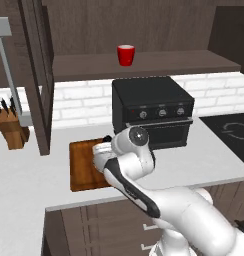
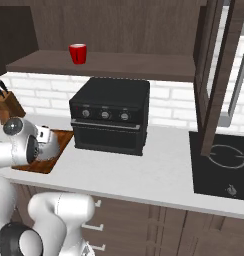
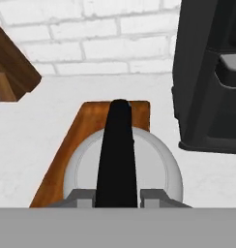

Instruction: Pick the kettle from the counter and place it on the tray. Then pick the mug from the cabinet and place it on the tray. Then close the cabinet doors.

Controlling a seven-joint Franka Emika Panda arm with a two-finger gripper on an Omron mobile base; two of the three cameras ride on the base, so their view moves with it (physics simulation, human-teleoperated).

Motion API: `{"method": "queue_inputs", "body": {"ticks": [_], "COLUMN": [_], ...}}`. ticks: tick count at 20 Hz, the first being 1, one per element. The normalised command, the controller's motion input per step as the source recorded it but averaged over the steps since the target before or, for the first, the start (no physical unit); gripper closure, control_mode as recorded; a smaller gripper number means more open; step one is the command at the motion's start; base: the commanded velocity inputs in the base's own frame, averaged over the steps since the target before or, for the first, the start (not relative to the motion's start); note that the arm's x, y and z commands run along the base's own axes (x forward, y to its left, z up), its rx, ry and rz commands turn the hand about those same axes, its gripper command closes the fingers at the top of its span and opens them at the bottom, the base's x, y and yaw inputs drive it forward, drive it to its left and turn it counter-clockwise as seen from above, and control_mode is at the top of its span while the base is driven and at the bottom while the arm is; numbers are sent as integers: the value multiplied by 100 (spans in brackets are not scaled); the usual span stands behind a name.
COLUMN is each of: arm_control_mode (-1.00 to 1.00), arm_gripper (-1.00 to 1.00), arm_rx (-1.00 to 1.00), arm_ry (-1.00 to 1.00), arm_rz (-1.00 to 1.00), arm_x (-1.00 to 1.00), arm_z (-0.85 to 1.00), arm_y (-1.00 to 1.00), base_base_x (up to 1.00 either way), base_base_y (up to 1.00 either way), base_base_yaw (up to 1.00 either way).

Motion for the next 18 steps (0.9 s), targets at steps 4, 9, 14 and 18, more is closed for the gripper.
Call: {"method": "queue_inputs", "body": {"ticks": [4, 9, 14, 18], "arm_control_mode": [-100, -100, -100, -100], "arm_gripper": [100, 100, 100, 100], "arm_rx": [0, 0, 0, 0], "arm_ry": [0, 0, 0, 0], "arm_rz": [0, 0, -1, 0], "arm_x": [51, 60, 63, 50], "arm_z": [-14, -15, -15, -14], "arm_y": [25, 39, 33, 14], "base_base_x": [0, 0, 0, 0], "base_base_y": [0, 0, 0, 0], "base_base_yaw": [0, 0, 0, 0]}}
